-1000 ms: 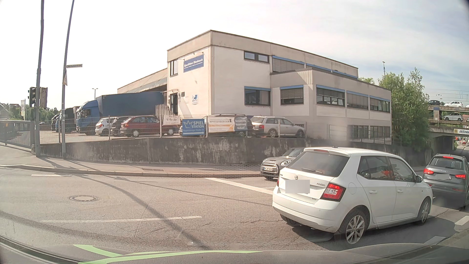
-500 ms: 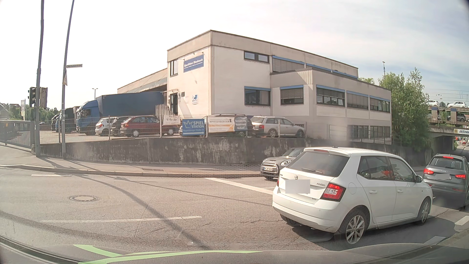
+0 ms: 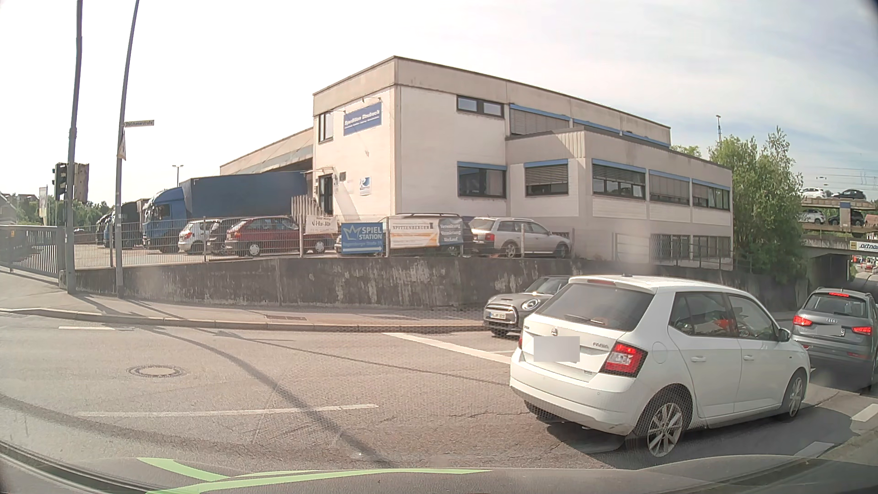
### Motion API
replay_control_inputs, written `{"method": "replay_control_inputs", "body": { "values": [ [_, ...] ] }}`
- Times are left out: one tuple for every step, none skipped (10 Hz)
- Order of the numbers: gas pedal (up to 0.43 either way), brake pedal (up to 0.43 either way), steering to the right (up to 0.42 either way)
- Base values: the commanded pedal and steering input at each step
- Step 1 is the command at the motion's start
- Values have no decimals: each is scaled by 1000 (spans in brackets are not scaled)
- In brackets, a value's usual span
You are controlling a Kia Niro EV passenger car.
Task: Follow the waypoints while adhering to traffic rules and regulations
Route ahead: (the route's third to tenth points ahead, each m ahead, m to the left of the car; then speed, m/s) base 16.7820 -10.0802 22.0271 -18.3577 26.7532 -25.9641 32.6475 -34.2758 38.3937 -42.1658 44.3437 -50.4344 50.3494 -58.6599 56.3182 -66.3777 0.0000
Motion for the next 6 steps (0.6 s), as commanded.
{"method": "replay_control_inputs", "body": {
  "values": [
    [0,311,402],
    [0,317,402],
    [0,317,402],
    [0,317,402],
    [0,317,402],
    [0,317,402]
  ]
}}
